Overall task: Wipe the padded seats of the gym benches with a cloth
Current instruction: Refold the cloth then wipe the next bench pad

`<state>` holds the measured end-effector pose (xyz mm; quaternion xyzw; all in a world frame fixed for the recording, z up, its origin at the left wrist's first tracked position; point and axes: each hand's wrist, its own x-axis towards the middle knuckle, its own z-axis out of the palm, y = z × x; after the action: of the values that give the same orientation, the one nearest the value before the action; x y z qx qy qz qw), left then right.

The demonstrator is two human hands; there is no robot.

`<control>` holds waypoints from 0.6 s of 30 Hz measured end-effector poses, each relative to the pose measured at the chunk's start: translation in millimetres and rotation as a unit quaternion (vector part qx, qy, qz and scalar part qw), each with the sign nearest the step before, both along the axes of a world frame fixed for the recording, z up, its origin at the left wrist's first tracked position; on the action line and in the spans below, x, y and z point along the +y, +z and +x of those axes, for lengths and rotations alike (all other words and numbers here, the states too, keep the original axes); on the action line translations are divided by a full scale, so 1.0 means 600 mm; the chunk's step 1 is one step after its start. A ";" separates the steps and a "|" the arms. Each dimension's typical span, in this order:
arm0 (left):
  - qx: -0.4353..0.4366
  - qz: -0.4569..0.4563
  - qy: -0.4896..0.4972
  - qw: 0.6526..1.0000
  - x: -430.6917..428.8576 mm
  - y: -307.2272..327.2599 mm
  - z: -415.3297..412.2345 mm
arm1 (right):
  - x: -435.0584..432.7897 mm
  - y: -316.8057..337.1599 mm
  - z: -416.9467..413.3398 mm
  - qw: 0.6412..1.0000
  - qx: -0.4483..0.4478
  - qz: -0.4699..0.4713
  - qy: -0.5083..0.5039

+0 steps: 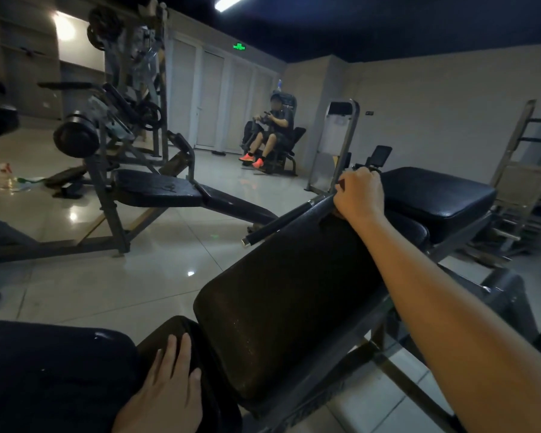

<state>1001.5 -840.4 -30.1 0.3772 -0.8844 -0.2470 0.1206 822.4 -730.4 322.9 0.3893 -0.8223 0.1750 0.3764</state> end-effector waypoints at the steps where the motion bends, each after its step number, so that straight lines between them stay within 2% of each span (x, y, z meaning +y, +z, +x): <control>1: 0.033 -0.011 -0.043 0.998 -0.024 -0.033 -0.038 | -0.004 -0.002 0.002 1.000 0.006 -0.008 0.018; 2: -0.031 0.010 -0.060 0.998 -0.017 0.007 -0.010 | -0.009 -0.003 0.005 1.000 0.011 -0.003 0.026; 3: -0.028 0.071 -0.060 0.995 0.011 0.063 0.063 | -0.017 -0.003 0.008 1.000 0.010 0.010 0.023; 4: -0.005 0.132 -0.076 0.988 0.046 0.153 0.163 | -0.026 -0.003 0.012 1.000 0.000 0.016 0.014; 5: 0.053 0.081 -0.075 0.993 0.095 0.183 0.238 | -0.036 -0.004 0.015 1.000 -0.018 0.019 0.003; 6: -0.114 0.081 -0.094 0.986 0.138 0.258 0.377 | -0.047 -0.007 0.021 0.999 -0.033 0.025 -0.008; 7: -0.017 0.128 0.012 0.992 0.157 0.222 0.229 | -0.058 -0.013 0.032 0.998 -0.041 0.042 -0.013; 8: -0.061 0.105 0.053 0.991 0.140 0.222 0.249 | -0.069 -0.023 0.046 0.996 -0.048 0.071 -0.007; 9: -0.041 0.000 0.021 0.999 0.120 0.220 0.238 | -0.082 -0.036 0.062 0.993 -0.051 0.111 0.008; 10: 0.016 0.045 0.045 0.998 0.115 0.222 0.222 | -0.094 -0.049 0.083 0.986 -0.046 0.157 0.021; 12: 0.012 0.088 0.026 0.996 0.109 0.216 0.223 | -0.115 -0.072 0.124 0.973 -0.032 0.227 0.029; 13: 0.031 0.047 0.049 0.997 0.106 0.218 0.241 | -0.127 -0.081 0.138 0.969 -0.032 0.245 0.030; 16: 0.049 0.102 0.027 0.993 0.102 0.250 0.234 | -0.146 -0.113 0.179 0.957 -0.029 0.288 0.022; 18: 0.040 0.068 0.039 0.996 0.102 0.223 0.236 | -0.145 -0.131 0.205 0.952 -0.016 0.304 0.036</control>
<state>1143.3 -779.4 103.6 0.4090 -0.8446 -0.3162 0.1393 945.3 -817.5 244.2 0.5119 -0.8277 -0.0633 0.2210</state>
